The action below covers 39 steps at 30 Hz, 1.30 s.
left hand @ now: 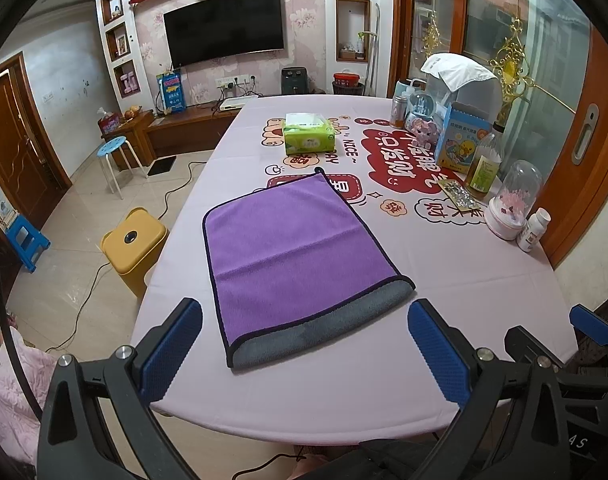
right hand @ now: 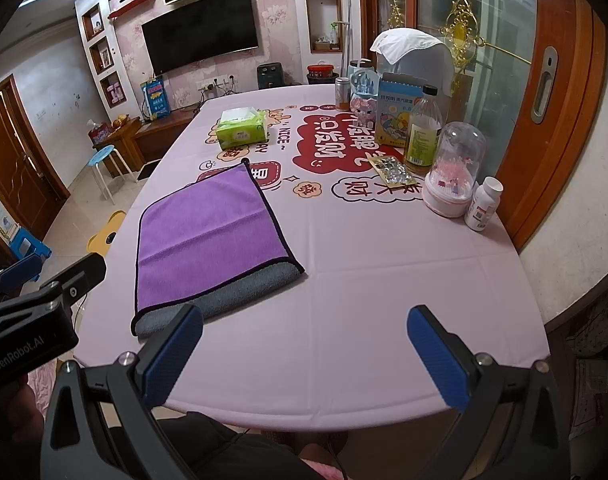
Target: Fold towel
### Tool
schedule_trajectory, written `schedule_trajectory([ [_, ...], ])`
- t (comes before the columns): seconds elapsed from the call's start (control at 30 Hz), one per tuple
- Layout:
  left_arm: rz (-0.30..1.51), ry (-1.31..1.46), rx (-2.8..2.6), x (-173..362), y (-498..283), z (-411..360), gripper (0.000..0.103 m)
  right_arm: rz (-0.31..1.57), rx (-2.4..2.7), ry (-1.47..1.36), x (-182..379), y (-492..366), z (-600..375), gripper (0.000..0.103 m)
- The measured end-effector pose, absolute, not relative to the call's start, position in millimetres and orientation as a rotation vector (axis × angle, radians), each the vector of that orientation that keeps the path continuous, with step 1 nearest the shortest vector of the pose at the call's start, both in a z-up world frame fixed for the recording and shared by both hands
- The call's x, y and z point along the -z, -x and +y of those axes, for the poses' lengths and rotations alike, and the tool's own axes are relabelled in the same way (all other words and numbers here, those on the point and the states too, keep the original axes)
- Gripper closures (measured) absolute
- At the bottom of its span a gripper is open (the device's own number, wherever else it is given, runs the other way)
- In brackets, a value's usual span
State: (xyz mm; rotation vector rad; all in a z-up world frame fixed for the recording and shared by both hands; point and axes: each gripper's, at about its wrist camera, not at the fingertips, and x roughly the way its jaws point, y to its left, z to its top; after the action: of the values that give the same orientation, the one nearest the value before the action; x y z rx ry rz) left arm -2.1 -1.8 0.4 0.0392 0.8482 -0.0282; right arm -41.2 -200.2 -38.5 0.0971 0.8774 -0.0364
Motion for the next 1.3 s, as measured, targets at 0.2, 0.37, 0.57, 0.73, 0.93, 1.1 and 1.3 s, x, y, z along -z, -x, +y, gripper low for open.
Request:
schedule_trajectory([
  [0.2,0.847,-0.039,0.03,2,3,-3,0.001,0.88,0.037,-0.089,38,42,-200,0.001],
  [0.37,0.848,-0.039,0.029,3,4,-5,0.001,0.883,0.034,-0.087,42,43,-197,0.001],
  [0.57,0.853,-0.036,0.032,7,6,-7,0.001,0.884,0.033,-0.084,42,48,-197,0.001],
  [0.73,0.861,-0.033,0.039,6,12,3,0.001,0.883,0.024,-0.052,40,43,-189,0.001],
  [0.93,0.895,-0.031,0.049,11,6,11,0.001,0.876,-0.003,-0.013,37,45,-179,0.001],
  [1.1,0.938,-0.032,0.066,21,-4,20,0.001,0.883,-0.011,0.006,39,44,-166,0.001],
  [1.3,0.981,-0.027,0.086,36,-13,38,0.001,0.888,-0.042,0.011,45,39,-151,0.001],
])
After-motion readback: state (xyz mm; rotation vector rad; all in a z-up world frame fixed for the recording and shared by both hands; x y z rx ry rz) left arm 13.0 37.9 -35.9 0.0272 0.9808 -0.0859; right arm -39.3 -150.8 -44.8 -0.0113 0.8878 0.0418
